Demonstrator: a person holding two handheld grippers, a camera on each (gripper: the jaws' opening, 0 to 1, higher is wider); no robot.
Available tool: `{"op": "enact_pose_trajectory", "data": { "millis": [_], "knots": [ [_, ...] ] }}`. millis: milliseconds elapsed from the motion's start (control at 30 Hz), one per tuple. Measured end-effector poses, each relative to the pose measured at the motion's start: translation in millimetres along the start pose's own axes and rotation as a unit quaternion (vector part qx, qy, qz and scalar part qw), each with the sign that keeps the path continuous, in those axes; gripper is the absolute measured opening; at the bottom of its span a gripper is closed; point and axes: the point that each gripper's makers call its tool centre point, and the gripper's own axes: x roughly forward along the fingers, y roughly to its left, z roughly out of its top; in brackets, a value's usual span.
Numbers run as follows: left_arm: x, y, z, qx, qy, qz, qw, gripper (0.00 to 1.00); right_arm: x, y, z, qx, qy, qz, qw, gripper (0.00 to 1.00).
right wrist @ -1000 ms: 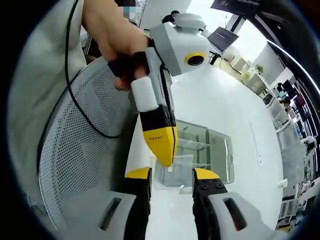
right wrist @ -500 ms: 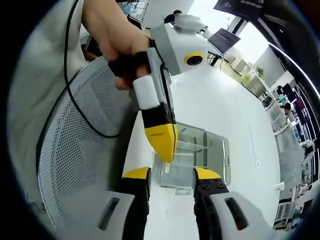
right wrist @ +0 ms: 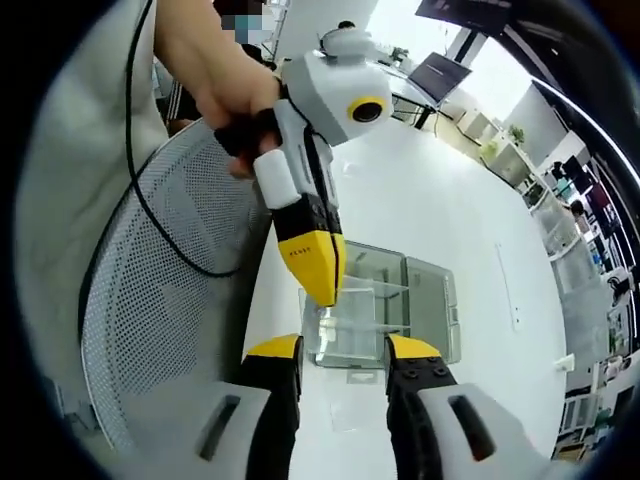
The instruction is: Insert the divider into the dual guide fixture by aligning both edges with the guide slots and pushing it downward to the bottom, including one-sided entry, uneven engagement, binding, and posture correction.
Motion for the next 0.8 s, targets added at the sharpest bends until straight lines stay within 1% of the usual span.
{"op": "enact_pose_trajectory", "data": {
  "millis": [100,233,433,567,600,800],
  "knots": [
    [-1,-2.2,0.4,0.022,0.001,-0.003,0.9998,0.00,-2,-6,-0.7,0.002,0.000,0.003,1.0000,0.28],
    [-2,-4.2,-0.8,0.039,0.004,-0.006,0.9992,0.00,-7,-11,1.9,0.000,-0.003,0.010,0.9999,0.27],
    [-5,-3.9,-0.9,0.056,0.003,-0.006,0.9984,0.00,-9,-13,6.0,-0.011,-0.003,0.026,0.9996,0.26],
    [-7,-4.2,-2.0,0.080,0.007,-0.004,0.9968,0.00,-9,-14,8.9,-0.014,-0.005,0.037,0.9992,0.25],
    [-7,-4.4,-3.3,0.092,0.011,-0.002,0.9957,0.00,-10,-13,9.5,-0.016,-0.006,0.040,0.9991,0.25],
    [-9,-5.5,-4.3,0.115,0.008,-0.004,0.9933,0.00,-8,-9,13.9,-0.026,-0.004,0.061,0.9978,0.25]
  ]
}}
